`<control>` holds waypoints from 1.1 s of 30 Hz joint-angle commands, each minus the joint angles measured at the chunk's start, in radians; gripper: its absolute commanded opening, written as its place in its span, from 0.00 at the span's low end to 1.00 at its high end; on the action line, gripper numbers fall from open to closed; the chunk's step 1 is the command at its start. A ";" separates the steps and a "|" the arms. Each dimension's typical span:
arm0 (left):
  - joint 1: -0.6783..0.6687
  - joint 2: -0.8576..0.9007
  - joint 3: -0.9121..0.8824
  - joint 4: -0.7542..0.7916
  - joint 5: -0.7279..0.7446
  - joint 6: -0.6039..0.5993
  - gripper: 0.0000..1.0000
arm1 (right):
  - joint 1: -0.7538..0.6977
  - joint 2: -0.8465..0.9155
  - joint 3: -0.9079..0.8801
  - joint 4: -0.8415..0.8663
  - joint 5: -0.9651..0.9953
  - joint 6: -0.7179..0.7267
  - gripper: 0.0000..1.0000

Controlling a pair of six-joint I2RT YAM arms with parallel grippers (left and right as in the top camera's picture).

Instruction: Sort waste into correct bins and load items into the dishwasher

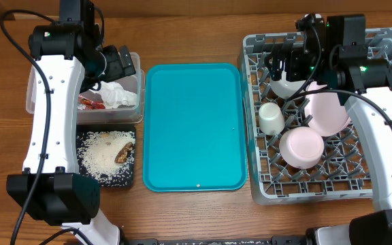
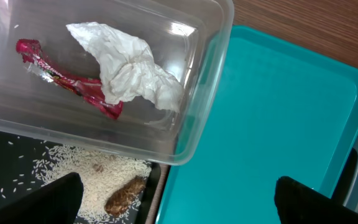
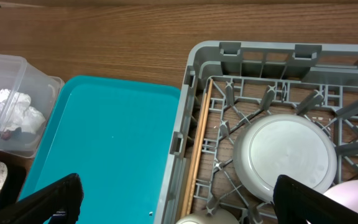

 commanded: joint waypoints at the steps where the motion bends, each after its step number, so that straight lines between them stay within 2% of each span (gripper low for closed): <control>1: 0.000 -0.006 -0.002 0.000 -0.011 -0.011 1.00 | 0.005 -0.003 0.014 0.006 -0.013 0.007 1.00; 33: 0.000 -0.006 -0.002 0.000 -0.011 -0.011 1.00 | 0.005 -0.039 0.014 -0.001 -0.012 0.007 1.00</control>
